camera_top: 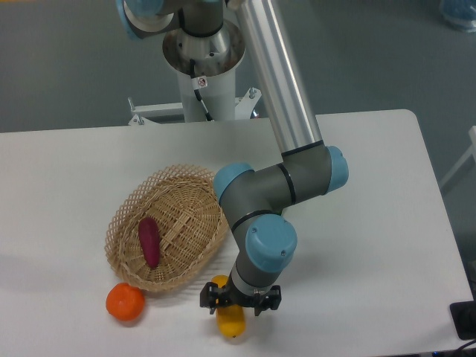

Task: Pick up the mango from the table
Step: 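Lower the gripper over the mango's end and align the fingers, then close the gripper fingers around the mango's end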

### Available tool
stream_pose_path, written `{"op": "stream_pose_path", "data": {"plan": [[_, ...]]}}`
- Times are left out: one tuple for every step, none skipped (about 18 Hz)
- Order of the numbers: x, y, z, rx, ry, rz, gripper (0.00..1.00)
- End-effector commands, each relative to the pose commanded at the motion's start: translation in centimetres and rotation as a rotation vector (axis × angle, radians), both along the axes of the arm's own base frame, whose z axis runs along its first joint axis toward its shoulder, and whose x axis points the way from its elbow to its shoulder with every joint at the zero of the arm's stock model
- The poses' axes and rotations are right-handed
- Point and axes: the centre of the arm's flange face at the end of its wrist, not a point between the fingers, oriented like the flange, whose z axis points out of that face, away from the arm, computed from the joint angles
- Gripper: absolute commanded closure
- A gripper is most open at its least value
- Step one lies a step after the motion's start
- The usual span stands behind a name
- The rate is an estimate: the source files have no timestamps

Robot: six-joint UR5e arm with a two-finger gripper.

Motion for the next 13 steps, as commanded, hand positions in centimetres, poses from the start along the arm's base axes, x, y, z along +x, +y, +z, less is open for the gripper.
{"op": "stream_pose_path", "data": {"plan": [[-0.01,0.01,-0.22,-0.002,-0.002,0.000,0.00],[-0.02,0.00,-0.45,-0.005,-0.003,0.000,0.00],[-0.04,0.00,-0.57,-0.008,-0.003,0.002,0.00],[-0.07,0.03,-0.52,-0.006,-0.002,0.009,0.00],[-0.04,0.16,-0.63,-0.003,-0.001,0.028,0.00],[-0.07,0.35,-0.87,0.002,0.002,0.043,0.00],[0.01,0.55,-1.06,0.006,0.009,0.046,0.00],[-0.02,0.59,-1.00,0.011,0.013,0.046,0.00],[-0.02,0.59,-1.00,0.011,0.013,0.046,0.00],[-0.03,0.60,-0.98,0.012,0.014,0.046,0.00],[-0.04,0.61,-1.08,0.012,0.014,0.046,0.04],[-0.04,0.61,-0.97,0.013,0.015,0.046,0.11],[-0.04,0.61,-0.97,0.013,0.015,0.046,0.15]]}}
